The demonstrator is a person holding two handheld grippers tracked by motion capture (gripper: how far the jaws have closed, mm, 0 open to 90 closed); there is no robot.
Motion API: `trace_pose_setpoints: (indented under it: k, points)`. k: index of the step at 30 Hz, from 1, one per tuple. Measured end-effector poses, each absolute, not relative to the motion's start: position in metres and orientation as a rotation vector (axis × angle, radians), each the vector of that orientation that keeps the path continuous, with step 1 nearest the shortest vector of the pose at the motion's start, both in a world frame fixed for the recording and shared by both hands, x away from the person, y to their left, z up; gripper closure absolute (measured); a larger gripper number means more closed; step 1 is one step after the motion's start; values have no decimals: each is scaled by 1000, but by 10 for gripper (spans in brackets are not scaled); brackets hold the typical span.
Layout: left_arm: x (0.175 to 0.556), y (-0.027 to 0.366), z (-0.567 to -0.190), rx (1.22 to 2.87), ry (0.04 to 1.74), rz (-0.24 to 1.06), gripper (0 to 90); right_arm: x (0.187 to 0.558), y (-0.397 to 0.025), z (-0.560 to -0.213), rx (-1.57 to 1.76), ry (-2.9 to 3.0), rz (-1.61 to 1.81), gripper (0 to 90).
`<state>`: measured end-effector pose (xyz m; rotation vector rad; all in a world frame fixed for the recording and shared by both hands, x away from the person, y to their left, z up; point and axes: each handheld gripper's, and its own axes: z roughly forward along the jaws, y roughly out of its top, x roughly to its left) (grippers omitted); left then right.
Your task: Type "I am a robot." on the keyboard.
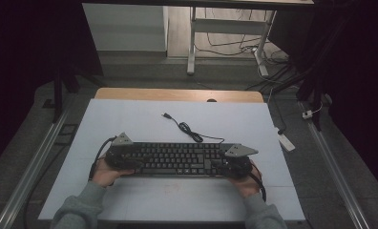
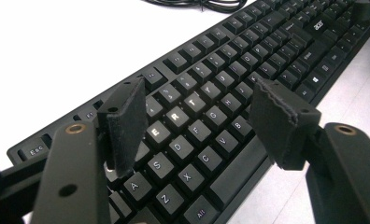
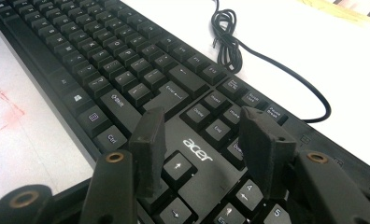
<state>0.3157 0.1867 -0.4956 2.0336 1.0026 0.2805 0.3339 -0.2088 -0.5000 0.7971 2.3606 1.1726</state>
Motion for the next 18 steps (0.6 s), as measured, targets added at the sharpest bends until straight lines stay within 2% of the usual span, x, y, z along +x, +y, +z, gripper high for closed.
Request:
trace_pose_setpoints:
  k: [13,18]
  points:
    - [317,186,-497,2038,1022,278,319,333,-191,-496,753,2379,1198,516]
    - [317,186,-496,2033,1026,279,313,333,-182,-496,731,2389,1219,546]
